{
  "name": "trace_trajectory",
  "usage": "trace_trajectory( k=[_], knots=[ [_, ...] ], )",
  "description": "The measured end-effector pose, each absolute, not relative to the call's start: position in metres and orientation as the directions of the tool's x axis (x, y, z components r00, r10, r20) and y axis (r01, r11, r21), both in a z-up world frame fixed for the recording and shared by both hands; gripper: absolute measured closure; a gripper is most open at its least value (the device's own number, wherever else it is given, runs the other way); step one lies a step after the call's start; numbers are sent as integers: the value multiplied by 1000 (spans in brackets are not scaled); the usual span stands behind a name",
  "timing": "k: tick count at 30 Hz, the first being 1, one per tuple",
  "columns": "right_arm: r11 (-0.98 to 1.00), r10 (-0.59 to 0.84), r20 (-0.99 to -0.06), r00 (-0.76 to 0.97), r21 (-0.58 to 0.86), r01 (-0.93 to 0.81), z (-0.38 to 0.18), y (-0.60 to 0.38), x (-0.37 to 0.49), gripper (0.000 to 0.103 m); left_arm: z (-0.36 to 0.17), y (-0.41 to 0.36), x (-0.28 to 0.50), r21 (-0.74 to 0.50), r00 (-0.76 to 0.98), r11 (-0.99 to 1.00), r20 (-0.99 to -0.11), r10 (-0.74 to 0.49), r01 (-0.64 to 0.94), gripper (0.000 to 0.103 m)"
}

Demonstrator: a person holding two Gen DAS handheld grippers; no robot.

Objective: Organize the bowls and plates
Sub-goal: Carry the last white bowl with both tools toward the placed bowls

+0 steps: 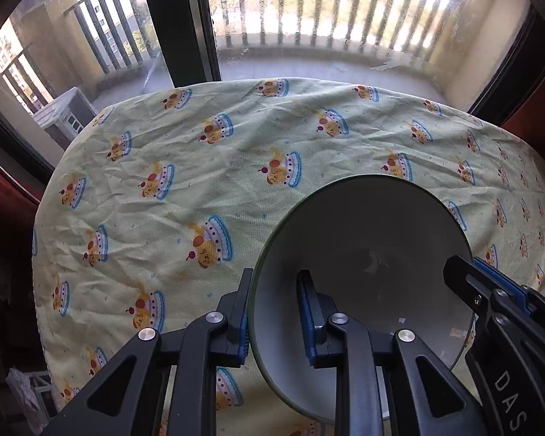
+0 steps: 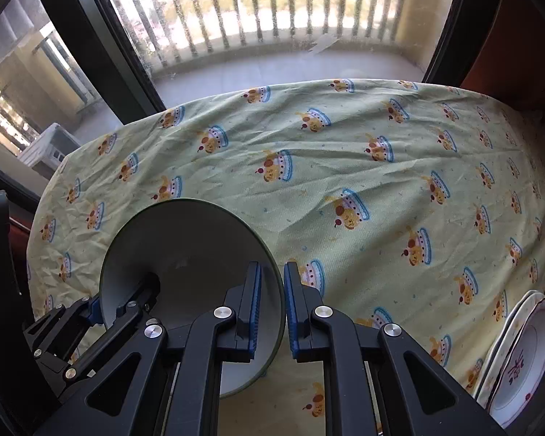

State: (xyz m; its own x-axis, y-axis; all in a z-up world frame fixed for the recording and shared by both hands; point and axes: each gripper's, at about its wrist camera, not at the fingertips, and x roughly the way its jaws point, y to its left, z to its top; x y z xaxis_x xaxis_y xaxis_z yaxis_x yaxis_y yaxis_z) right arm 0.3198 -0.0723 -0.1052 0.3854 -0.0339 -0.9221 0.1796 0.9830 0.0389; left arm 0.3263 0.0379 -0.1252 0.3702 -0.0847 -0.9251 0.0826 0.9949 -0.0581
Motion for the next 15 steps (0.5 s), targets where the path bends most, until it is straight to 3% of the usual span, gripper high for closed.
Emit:
trace_trajectory(
  k=[7,15],
  knots=[
    [976,-25,-919,394,63,210,-108,-79,327,87,-126,37,330,-61,388,994,-917,-92,91,82],
    [981,-54,-906,420,31,191,-112,-71,332,80,-129,37,330,-60,392,993,-915,-95,101,82]
  ],
)
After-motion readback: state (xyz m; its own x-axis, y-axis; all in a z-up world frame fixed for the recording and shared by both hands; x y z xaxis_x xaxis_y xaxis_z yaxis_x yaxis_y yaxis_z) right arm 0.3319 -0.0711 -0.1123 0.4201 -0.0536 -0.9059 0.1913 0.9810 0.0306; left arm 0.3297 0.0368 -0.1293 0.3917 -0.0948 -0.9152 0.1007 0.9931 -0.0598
